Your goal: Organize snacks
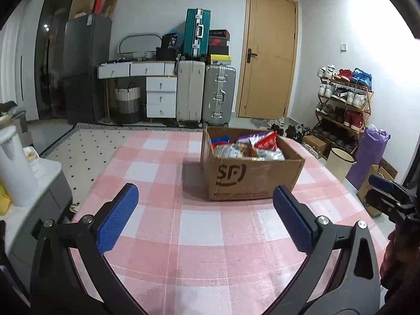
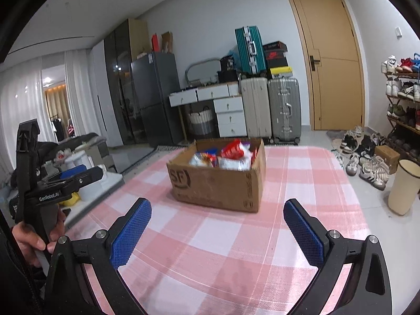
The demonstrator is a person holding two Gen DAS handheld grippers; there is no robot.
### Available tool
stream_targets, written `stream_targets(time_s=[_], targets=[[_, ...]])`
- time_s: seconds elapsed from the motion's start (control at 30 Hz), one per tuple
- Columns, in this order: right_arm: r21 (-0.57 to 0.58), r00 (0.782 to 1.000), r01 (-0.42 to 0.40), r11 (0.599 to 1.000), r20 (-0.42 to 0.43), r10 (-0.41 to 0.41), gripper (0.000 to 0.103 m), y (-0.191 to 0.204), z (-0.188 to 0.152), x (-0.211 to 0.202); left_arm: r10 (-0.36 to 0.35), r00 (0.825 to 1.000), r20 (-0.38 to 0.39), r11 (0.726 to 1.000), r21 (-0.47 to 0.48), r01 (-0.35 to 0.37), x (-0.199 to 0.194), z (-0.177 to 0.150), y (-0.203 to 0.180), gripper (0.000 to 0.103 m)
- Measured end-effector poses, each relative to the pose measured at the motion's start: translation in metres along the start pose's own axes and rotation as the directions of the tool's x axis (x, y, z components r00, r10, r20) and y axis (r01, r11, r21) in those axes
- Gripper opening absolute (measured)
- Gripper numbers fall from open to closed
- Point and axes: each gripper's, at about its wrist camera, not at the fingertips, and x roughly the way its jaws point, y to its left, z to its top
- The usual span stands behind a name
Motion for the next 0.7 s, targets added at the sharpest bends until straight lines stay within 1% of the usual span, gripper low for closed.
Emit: stream_targets(time_s=[0.07, 0.23, 0.33, 0.4, 0.5, 0.57, 0.7], targets=[[0.005, 1.000, 0.009, 1.000, -0.007, -0.009, 0.102, -0.007, -0.008, 0.013, 0.019, 1.000, -0.007, 1.000, -0.011, -0.019, 0.020, -0.009, 0.002, 0.102], [0.005, 1.000, 0.018, 1.000, -0.003, -0.018, 0.102, -0.020, -0.019, 0.036, 0.030, 0.999, -0.042, 0.999, -0.028, -0.031, 0.064, -0.024, 0.008, 0.102], [-0.020, 0.999, 0.054, 0.998, 0.012, -0.053, 0.102, -0.023, -0.022, 0.043, 0.044, 0.998, -0.045, 0.999, -0.017, -0.045, 0.083, -0.035, 0.009, 0.102], [-0.029, 0.998, 0.060, 0.998, 0.028, -0.059, 0.102, -0.026, -0.026, 0.048, 0.052, 0.998, -0.040, 0.999, -0.004, -0.053, 0.090, -0.041, 0.010, 0.102], [-0.035, 0.997, 0.073, 0.997, 0.024, -0.072, 0.102, -0.031, -0.030, 0.057, 0.053, 0.997, -0.058, 0.999, 0.013, -0.052, 0.104, -0.046, 0.006, 0.102], [-0.030, 0.997, 0.079, 0.996, 0.021, -0.079, 0.102, -0.035, -0.033, 0.061, 0.061, 0.996, -0.062, 0.998, 0.018, -0.060, 0.104, -0.045, 0.005, 0.102], [-0.008, 0.997, 0.063, 0.998, 0.033, -0.063, 0.102, -0.040, -0.035, 0.061, 0.090, 0.994, -0.065, 0.995, 0.040, -0.087, 0.112, -0.048, 0.000, 0.102]])
